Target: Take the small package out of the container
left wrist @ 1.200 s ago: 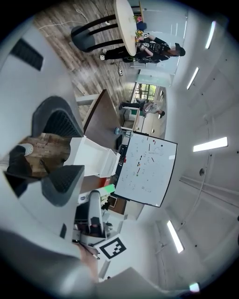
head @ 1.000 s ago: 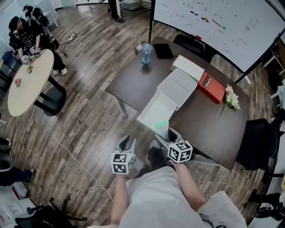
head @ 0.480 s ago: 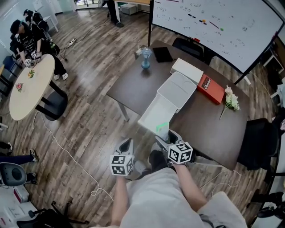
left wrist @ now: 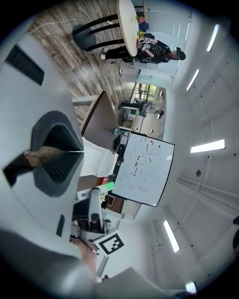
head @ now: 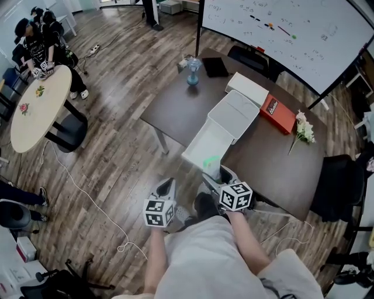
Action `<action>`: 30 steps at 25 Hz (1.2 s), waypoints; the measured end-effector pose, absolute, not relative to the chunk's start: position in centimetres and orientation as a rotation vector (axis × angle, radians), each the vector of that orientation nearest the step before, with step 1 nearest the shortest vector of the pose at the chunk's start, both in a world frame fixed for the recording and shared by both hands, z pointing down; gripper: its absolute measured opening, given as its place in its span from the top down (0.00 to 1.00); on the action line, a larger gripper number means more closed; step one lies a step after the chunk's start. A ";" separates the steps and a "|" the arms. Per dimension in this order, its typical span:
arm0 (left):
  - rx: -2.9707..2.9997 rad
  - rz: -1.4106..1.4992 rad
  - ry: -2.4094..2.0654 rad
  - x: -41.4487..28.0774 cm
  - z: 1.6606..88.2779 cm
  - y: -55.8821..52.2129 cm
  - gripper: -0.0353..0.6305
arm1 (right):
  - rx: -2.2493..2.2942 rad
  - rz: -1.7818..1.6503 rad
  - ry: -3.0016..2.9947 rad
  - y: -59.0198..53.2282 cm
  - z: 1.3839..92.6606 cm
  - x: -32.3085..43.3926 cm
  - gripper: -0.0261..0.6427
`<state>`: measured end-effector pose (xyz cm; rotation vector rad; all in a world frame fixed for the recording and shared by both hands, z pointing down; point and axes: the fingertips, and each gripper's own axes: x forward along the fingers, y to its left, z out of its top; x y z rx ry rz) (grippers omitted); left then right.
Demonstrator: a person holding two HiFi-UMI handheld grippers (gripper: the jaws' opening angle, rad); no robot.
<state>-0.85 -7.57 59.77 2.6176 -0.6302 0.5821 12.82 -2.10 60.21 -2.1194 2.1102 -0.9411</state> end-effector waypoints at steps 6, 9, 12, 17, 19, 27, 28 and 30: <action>2.613 0.595 -0.612 -0.9 60.3 -7.2 0.94 | -2.123 -0.924 2.105 -2.2 60.3 12.7 0.44; 2.615 0.597 -0.612 -1.0 60.4 -7.2 0.94 | -2.128 -0.917 2.102 -2.0 60.3 12.7 0.44; 2.616 0.601 -0.611 -1.1 60.5 -7.3 0.94 | -2.127 -0.915 2.101 -2.1 60.3 12.6 0.44; 2.615 0.598 -0.605 -1.2 60.3 -7.3 0.94 | -2.128 -0.916 2.103 -2.1 60.1 12.4 0.44; 2.615 0.598 -0.602 -1.2 60.4 -7.3 0.94 | -2.125 -0.917 2.103 -2.2 60.1 12.3 0.44; 2.616 0.594 -0.598 -0.9 60.5 -7.5 0.94 | -2.133 -0.916 2.111 -2.2 60.1 12.4 0.44; 2.616 0.592 -0.598 -0.9 60.4 -7.5 0.94 | -2.135 -0.916 2.112 -2.3 60.1 12.4 0.44; 2.616 0.589 -0.598 -0.9 60.4 -7.5 0.94 | -2.137 -0.916 2.113 -2.3 60.1 12.4 0.44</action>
